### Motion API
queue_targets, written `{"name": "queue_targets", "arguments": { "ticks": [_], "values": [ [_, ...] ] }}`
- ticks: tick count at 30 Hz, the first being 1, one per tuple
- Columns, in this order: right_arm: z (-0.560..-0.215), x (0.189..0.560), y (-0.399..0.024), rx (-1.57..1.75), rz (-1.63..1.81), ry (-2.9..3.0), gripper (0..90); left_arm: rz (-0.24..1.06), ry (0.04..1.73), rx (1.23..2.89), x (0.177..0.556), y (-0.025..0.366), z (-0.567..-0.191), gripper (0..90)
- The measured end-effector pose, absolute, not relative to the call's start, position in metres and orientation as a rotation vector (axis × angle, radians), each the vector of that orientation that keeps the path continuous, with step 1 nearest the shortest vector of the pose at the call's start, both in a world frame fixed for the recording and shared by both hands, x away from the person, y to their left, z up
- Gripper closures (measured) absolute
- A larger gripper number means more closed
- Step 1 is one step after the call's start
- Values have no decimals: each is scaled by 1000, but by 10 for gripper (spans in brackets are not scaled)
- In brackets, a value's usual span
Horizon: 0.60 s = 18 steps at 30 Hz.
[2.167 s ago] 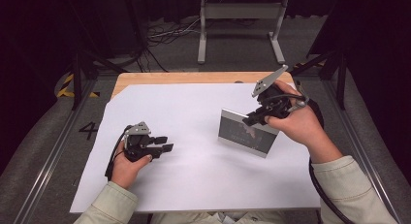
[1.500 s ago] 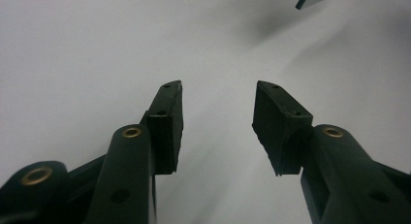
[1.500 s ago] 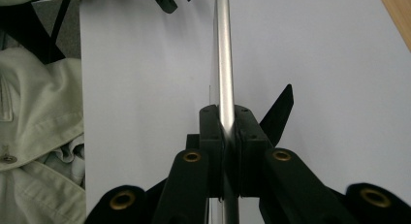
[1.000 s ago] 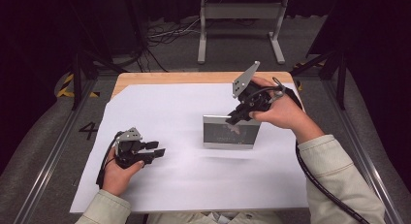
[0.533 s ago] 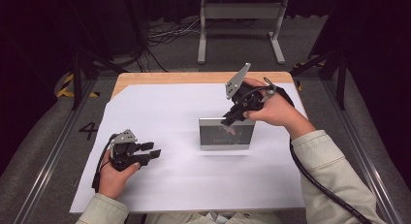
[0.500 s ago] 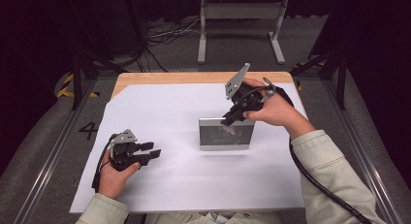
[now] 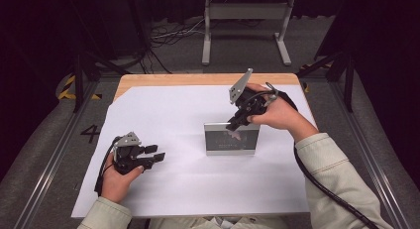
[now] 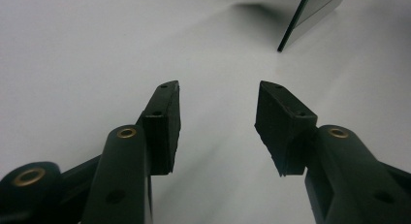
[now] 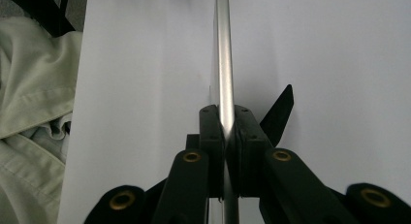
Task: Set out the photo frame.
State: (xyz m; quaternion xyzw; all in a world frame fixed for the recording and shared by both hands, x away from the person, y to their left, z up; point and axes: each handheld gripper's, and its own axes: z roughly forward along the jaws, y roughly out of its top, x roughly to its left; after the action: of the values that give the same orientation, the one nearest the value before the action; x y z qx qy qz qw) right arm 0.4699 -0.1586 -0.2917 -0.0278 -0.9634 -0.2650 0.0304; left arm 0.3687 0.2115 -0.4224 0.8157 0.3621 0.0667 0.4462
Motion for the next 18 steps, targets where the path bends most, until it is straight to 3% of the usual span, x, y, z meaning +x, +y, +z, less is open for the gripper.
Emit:
{"name": "queue_targets", "arguments": {
  "ticks": [18],
  "values": [
    [-296,475,-166,-145,-862,-2993,790,170,888,2025,370,210,-423,521]
  ]
}}
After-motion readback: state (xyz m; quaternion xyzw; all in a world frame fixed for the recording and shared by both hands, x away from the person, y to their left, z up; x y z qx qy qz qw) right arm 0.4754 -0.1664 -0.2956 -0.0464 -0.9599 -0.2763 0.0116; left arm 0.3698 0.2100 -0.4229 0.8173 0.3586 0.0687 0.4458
